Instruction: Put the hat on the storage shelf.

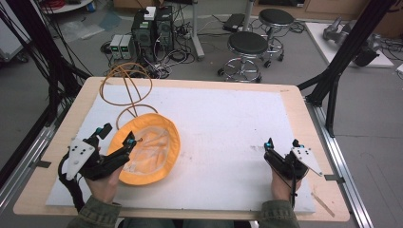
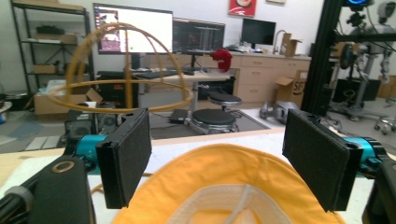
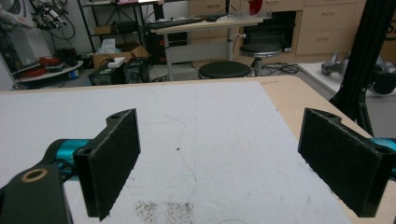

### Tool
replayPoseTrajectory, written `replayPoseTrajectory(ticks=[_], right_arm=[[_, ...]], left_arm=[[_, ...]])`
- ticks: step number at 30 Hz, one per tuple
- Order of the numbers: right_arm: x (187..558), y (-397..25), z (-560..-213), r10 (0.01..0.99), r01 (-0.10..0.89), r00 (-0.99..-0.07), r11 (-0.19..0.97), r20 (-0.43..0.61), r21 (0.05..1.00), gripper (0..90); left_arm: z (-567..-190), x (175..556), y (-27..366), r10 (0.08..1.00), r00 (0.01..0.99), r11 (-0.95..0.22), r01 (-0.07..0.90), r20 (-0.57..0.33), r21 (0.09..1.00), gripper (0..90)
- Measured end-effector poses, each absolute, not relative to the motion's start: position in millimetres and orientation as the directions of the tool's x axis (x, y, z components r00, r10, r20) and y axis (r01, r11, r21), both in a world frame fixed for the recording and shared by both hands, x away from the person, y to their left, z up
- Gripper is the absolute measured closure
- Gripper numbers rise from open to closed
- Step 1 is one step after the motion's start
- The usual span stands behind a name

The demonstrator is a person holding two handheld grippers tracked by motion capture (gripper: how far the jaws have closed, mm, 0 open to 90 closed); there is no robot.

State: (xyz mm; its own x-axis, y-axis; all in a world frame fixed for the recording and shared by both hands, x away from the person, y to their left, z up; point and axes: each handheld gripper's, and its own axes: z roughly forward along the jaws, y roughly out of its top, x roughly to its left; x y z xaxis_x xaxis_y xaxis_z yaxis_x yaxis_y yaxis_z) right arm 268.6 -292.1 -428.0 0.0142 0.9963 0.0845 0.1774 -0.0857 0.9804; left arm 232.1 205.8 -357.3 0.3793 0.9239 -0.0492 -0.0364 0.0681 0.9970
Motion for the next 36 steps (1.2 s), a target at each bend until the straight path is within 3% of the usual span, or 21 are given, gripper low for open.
replayPoseTrajectory(ticks=[24,36], right_arm=[[267.4,-291.1,-427.2,0.995,0.173,-0.020,-0.094,0.099,0.980,11.8],[268.0,-291.3,-427.5,0.995,0.174,-0.025,-0.092,0.098,0.980,11.8]], left_arm=[[-372.6,246.7,152.6,0.867,0.496,0.033,0.038,-0.048,0.999,23.8],[-383.3,252.5,127.7,0.872,0.490,-0.028,0.085,-0.017,0.996,22.9]])
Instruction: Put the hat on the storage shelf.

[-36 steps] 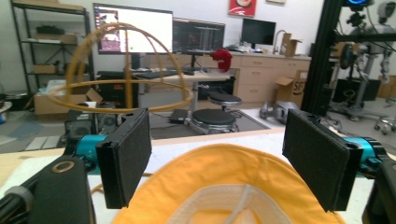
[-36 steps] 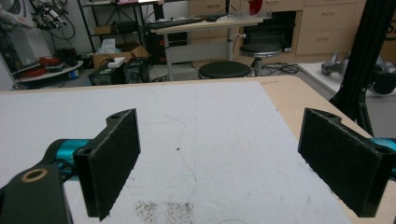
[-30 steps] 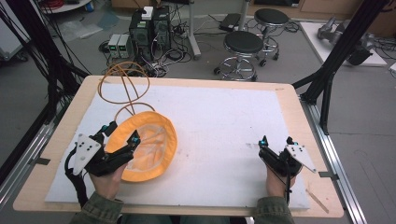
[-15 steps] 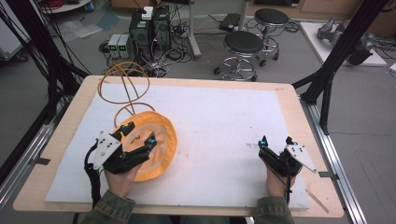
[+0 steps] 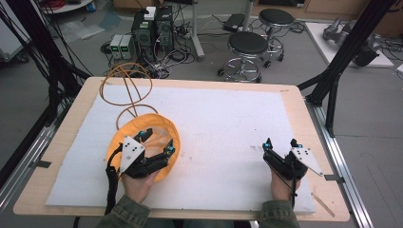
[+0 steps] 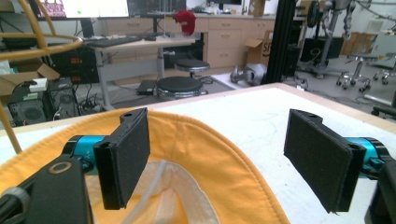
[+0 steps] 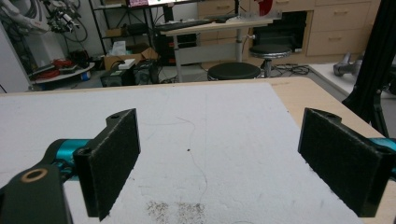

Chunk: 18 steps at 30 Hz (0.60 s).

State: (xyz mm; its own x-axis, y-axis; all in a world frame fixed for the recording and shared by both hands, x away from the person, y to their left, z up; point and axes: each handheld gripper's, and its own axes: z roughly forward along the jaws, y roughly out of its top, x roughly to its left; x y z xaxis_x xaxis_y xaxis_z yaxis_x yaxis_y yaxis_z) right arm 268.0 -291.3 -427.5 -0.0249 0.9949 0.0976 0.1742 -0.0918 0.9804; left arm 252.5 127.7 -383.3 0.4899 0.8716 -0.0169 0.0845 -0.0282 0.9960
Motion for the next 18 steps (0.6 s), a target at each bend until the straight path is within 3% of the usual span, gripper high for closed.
replayPoseTrajectory(ticks=[18], right_arm=[[269.0,-290.7,-428.1,0.995,0.181,-0.028,-0.086,0.092,0.980,11.8]], left_arm=[[-390.9,258.9,102.0,0.869,0.493,-0.061,0.164,-0.029,0.985,22.8]])
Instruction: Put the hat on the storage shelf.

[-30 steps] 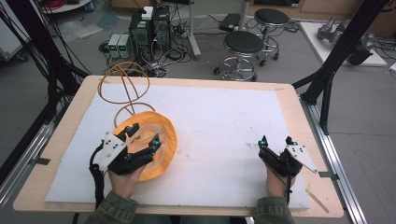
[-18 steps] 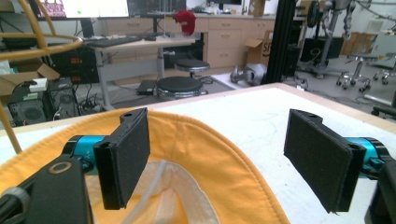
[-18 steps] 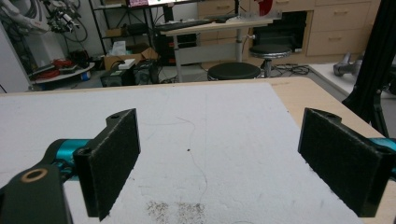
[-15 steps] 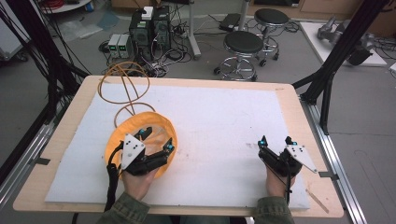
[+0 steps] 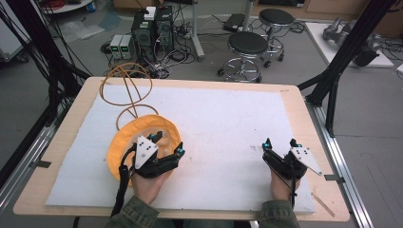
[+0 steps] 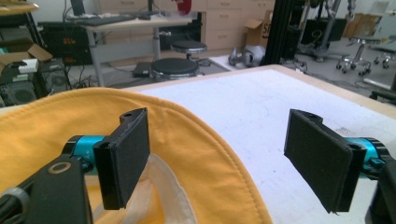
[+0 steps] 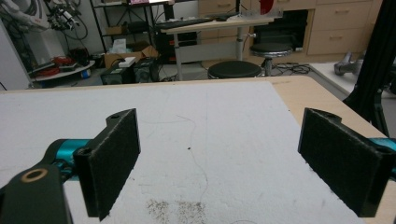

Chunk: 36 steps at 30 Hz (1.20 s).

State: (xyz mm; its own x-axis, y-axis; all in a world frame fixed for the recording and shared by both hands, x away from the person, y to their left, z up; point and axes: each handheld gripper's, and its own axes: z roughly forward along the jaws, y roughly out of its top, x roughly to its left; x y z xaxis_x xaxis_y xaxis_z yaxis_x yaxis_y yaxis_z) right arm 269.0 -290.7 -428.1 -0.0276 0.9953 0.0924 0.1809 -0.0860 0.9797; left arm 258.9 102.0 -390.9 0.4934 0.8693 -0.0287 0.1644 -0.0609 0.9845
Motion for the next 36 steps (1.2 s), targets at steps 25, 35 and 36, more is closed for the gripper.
replayPoseTrajectory(ticks=[25,35,36], right_arm=[[269.2,-291.6,-428.0,0.995,0.181,-0.028,-0.090,0.096,0.979,11.8],[269.3,-291.5,-427.9,0.995,0.177,-0.032,-0.087,0.094,0.980,11.8],[269.3,-291.5,-427.9,0.995,0.177,-0.032,-0.087,0.094,0.980,11.8]], left_arm=[[-415.9,278.7,48.9,0.931,0.348,-0.236,0.341,0.111,0.910,22.3],[-418.4,280.2,48.1,0.936,0.322,-0.262,0.365,0.143,0.894,25.5],[-418.6,280.8,48.4,0.936,0.324,-0.258,0.368,0.137,0.893,26.1]])
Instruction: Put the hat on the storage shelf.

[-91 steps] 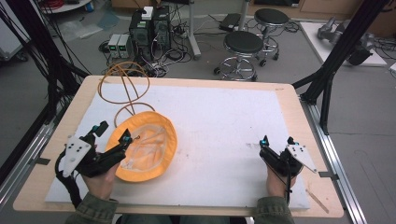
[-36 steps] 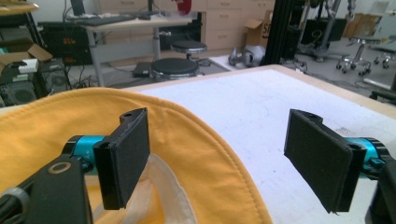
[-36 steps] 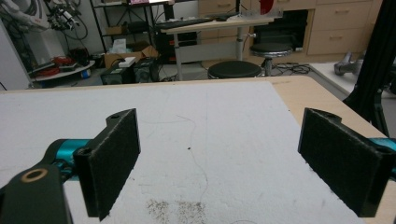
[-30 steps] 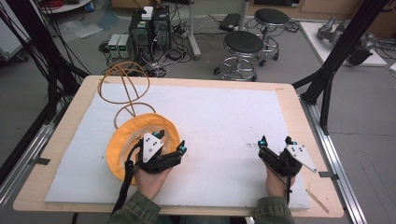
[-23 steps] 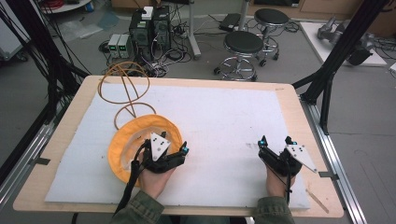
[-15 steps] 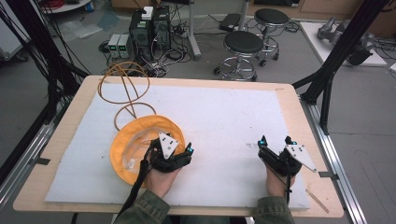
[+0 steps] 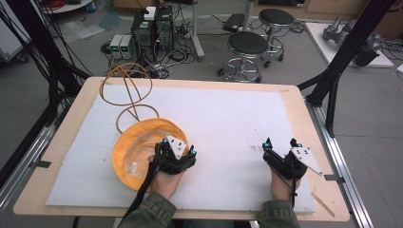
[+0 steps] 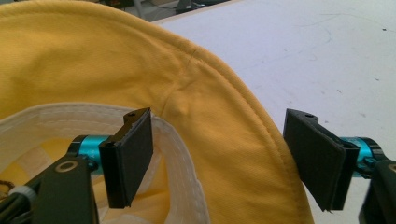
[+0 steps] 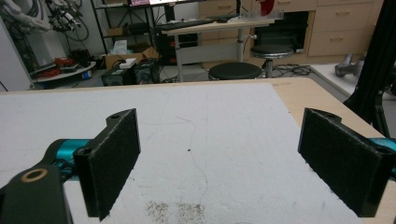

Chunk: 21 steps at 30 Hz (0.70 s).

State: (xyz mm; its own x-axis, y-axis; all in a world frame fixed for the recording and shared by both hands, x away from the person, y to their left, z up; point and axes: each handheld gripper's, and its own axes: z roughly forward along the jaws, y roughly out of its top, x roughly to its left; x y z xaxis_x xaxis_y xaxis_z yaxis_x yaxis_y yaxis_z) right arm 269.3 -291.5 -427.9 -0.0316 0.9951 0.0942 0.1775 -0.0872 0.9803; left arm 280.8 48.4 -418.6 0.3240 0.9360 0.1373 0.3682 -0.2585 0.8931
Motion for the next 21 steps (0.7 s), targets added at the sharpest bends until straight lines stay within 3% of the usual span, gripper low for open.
replayPoseTrajectory(ticks=[18,21], right_arm=[[269.1,-291.0,-427.8,0.995,0.177,-0.032,-0.087,0.094,0.980,11.8],[269.1,-291.1,-427.8,0.995,0.176,-0.034,-0.083,0.090,0.981,11.8]], left_arm=[[-414.7,283.0,59.0,0.934,0.352,-0.214,0.421,0.059,0.882,43.8],[-413.8,281.9,62.2,0.932,0.356,-0.217,0.417,0.061,0.882,52.2]])
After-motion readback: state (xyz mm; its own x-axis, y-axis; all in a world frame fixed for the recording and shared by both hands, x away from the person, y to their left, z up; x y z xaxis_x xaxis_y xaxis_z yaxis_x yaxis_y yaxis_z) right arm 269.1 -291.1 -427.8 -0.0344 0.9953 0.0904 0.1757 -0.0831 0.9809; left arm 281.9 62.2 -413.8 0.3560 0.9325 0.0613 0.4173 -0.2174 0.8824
